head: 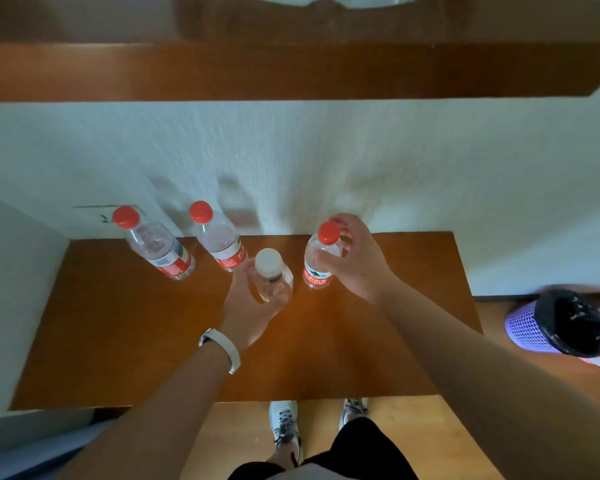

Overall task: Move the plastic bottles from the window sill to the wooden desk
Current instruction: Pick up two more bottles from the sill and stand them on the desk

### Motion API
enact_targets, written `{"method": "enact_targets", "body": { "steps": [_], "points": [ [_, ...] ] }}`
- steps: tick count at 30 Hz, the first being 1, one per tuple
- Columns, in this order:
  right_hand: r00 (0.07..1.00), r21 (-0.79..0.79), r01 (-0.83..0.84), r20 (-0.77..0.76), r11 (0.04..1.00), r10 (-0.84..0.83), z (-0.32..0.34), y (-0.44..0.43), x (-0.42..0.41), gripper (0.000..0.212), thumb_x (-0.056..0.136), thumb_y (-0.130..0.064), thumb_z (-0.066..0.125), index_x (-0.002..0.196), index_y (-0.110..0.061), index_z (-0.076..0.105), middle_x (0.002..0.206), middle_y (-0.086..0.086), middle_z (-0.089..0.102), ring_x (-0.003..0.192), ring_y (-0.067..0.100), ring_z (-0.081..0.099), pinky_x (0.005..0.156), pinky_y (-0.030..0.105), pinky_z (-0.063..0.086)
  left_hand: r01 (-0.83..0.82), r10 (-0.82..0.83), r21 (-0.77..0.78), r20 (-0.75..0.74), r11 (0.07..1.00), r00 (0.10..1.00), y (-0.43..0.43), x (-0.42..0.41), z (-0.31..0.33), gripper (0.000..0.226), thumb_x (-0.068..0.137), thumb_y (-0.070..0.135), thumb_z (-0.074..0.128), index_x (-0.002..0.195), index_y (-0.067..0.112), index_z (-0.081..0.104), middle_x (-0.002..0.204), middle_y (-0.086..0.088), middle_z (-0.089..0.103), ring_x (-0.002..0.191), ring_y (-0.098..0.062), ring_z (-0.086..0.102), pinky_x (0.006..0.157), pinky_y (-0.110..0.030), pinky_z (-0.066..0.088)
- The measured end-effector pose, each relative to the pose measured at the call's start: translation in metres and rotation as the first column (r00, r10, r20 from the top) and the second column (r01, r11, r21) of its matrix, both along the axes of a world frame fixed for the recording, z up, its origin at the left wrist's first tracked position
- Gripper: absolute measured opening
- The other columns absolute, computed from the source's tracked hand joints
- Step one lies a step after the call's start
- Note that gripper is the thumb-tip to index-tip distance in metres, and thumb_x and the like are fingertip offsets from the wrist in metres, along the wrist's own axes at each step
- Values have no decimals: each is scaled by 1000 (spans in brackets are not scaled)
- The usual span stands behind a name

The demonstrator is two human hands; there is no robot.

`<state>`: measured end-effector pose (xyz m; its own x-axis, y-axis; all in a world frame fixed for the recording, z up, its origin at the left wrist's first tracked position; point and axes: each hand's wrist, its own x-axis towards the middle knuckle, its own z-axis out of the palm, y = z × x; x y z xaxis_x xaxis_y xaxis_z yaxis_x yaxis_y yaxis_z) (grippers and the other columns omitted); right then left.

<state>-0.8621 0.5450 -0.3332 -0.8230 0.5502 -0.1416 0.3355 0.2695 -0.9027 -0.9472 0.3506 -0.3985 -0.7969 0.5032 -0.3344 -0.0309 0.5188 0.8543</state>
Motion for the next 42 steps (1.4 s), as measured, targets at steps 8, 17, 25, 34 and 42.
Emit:
{"method": "enact_targets", "body": {
  "steps": [8,17,25,34,42],
  "points": [
    [998,287,-59,54,956,45,38,-5,14,56,88,-47,64,137,-31,44,136,-15,46,116,-5,42,89,9,33,79,-90,-50,-287,996,954,-30,-6,61,73,85,42,74,147,27,37,150,5,46,136,-15,44,112,-41,37],
    [982,624,-189,129,758,138,79,-16,25,56,94,-51,53,143,-25,43,147,-6,44,133,13,40,102,25,34,230,-405,-344,-624,910,668,-53,-22,119,61,96,59,45,148,27,43,155,2,41,145,-22,34,116,-43,28],
    [946,758,-314,198,573,256,106,-25,33,54,96,-52,45,142,-24,45,150,-6,42,136,16,38,108,32,34,111,-454,-486,-679,867,576,-59,-3,156,61,96,59,47,149,30,41,157,4,37,146,-22,31,118,-45,22],
    [865,817,-411,212,403,454,123,-17,55,53,94,-51,47,136,-20,51,143,2,50,132,22,44,104,38,39,-47,-464,-583,-689,811,557,-60,50,188,64,91,62,30,140,27,52,146,-2,52,135,-29,48,110,-52,35],
    [746,802,-510,231,311,625,133,-24,74,54,97,-54,42,144,-28,42,151,-3,39,138,20,34,110,40,31,-249,-420,-677,-660,693,623,-75,114,206,58,97,61,32,151,38,28,160,5,30,149,-22,25,120,-47,17]
  ]
}}
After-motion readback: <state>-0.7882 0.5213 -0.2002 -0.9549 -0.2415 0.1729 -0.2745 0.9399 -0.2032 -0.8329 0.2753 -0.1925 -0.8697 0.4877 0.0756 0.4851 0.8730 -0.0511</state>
